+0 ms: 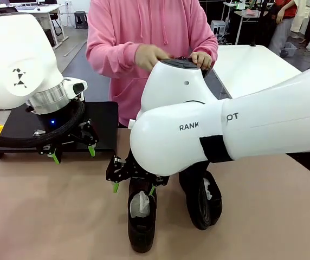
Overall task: Organize the shoes by placing them on the stand.
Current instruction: Pick up one Shoe and place it in the middle of the table, then place the Shoe from the middle of the table onto the Shoes Stand.
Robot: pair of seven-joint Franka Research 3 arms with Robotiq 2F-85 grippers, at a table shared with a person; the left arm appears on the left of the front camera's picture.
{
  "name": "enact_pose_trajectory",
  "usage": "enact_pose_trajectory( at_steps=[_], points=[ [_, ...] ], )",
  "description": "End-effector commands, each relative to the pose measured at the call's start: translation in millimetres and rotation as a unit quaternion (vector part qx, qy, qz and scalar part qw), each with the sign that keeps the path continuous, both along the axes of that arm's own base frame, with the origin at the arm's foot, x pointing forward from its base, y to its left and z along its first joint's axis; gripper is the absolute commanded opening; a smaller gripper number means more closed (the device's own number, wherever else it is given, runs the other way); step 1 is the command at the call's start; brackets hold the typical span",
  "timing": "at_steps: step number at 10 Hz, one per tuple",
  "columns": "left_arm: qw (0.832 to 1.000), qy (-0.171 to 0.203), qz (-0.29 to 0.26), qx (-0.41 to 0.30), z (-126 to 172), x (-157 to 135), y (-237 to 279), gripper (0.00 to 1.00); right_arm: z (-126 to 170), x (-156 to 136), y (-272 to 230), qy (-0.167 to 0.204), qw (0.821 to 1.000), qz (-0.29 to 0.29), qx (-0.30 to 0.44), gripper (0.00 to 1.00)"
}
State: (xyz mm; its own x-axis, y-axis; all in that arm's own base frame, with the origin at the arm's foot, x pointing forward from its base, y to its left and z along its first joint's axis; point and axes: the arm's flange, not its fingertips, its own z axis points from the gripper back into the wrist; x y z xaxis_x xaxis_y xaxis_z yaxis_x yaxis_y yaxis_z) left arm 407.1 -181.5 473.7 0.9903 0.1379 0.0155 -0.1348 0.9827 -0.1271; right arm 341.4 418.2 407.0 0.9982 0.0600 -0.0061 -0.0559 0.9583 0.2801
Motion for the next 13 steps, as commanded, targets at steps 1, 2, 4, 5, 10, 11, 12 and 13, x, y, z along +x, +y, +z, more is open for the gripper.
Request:
enact_pose_trajectory(
  at_steps=[1,2,4,5,10,11,12,13],
  points=[
    [1.000,0.001,0.006,-0.002,1,0,0,0.99,-12,1,6,-0.003,1.000,-0.007,-0.009,1.00],
    [1.000,0.001,0.006,-0.002,1,0,0,0.99,-12,1,6,-0.003,1.000,-0.007,-0.009,1.00],
    [1.000,0.001,0.006,-0.002,1,0,0,0.99,-12,1,6,-0.003,1.000,-0.007,-0.009,1.00],
    [1.000,0.001,0.006,-0.002,1,0,0,0.99,-12,1,6,-0.003,1.000,-0.007,-0.009,1.00],
    [1.000,0.001,0.006,-0.002,1,0,0,0.99,-14,2,2,0.011,1.000,0.001,-0.006,1.00],
    [1.000,0.001,0.006,-0.002,1,0,0,0.99,7,-4,-17,-0.002,1.000,0.004,-0.017,1.00],
    [1.000,0.001,0.006,-0.002,1,0,0,0.99,34,-3,-51,-0.021,0.999,-0.024,-0.035,1.00],
    [1.000,0.001,0.006,-0.002,1,0,0,0.99,49,2,-82,-0.045,0.996,-0.048,-0.055,1.00]
  ],
)
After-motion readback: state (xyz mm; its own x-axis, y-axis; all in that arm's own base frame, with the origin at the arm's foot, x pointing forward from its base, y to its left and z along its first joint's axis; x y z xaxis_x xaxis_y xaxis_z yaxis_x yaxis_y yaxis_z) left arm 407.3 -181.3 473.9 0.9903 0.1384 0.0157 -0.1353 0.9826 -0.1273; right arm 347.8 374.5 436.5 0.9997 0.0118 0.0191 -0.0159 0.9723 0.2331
